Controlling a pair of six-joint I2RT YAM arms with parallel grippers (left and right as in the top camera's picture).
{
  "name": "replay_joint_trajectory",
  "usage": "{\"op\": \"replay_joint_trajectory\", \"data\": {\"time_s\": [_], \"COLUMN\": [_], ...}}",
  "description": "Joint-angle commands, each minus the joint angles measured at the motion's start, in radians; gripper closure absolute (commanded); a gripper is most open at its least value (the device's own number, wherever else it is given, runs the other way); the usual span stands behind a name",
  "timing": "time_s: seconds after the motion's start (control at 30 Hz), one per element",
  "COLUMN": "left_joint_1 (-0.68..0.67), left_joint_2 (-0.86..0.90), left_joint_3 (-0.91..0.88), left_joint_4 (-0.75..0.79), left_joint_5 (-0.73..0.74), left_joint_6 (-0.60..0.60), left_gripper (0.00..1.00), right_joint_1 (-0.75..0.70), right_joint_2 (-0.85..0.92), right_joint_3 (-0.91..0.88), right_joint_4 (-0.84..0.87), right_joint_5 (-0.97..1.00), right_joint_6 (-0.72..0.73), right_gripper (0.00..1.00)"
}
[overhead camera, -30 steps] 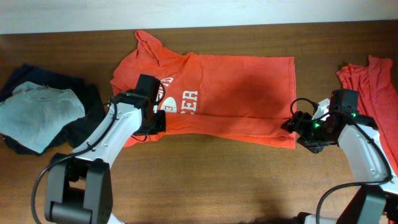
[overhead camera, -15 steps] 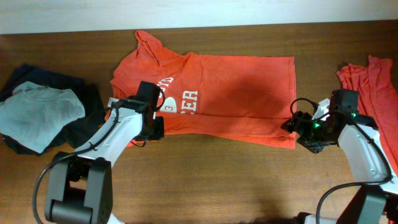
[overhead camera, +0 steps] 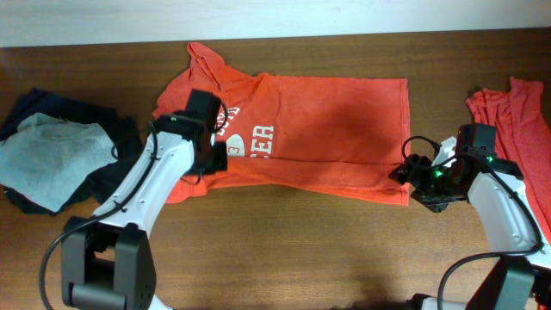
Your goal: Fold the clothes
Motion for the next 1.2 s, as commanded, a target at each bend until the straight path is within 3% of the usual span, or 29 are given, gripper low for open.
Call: {"op": "replay_joint_trajectory", "data": {"time_s": [0.0,0.17,0.23,0.3,0.33,0.63,0.67,0.73,0.87,1.0,1.17], "left_joint_1": [0.002,0.001,0.002,0.002,0.002,0.0,0.0,0.0,0.0,0.0,0.0], "left_joint_2": [0.001,0.051,0.087,0.11,0.11,0.105,0.105,0.109,0.115,0.126,0.128], "left_joint_3": [0.044,0.044,0.044,0.044,0.044,0.043,0.039,0.006,-0.043,-0.048,-0.048], "left_joint_4": [0.044,0.09,0.09,0.071,0.06,-0.128,-0.123,-0.086,-0.017,0.016,0.06], "left_joint_5": [0.006,0.005,0.005,0.002,0.002,-0.042,-0.058,-0.093,-0.127,-0.171,-0.174], "left_joint_6": [0.025,0.046,0.048,0.048,0.048,0.047,0.047,0.047,0.047,0.048,0.067], "left_gripper": [1.0,0.94,0.78,0.52,0.48,0.48,0.51,0.66,0.65,0.56,0.54], "right_joint_1": [0.005,0.005,0.005,0.005,0.005,0.005,0.005,0.005,0.005,0.005,0.005], "right_joint_2": [-0.011,-0.011,-0.011,-0.011,-0.011,-0.011,-0.011,-0.011,-0.011,-0.011,-0.011], "right_joint_3": [0.014,0.014,0.014,0.014,0.014,0.014,0.014,0.014,0.014,0.014,0.014], "right_joint_4": [0.0,0.0,-0.002,-0.008,-0.011,-0.014,-0.014,-0.014,-0.014,-0.014,-0.015], "right_joint_5": [0.013,0.013,0.013,0.013,0.013,0.013,0.013,0.013,0.013,0.013,0.013], "right_joint_6": [-0.011,-0.011,-0.011,-0.011,-0.011,-0.011,-0.011,-0.011,-0.011,-0.011,-0.011], "right_gripper": [0.25,0.25,0.25,0.25,0.25,0.25,0.25,0.25,0.25,0.25,0.25]}}
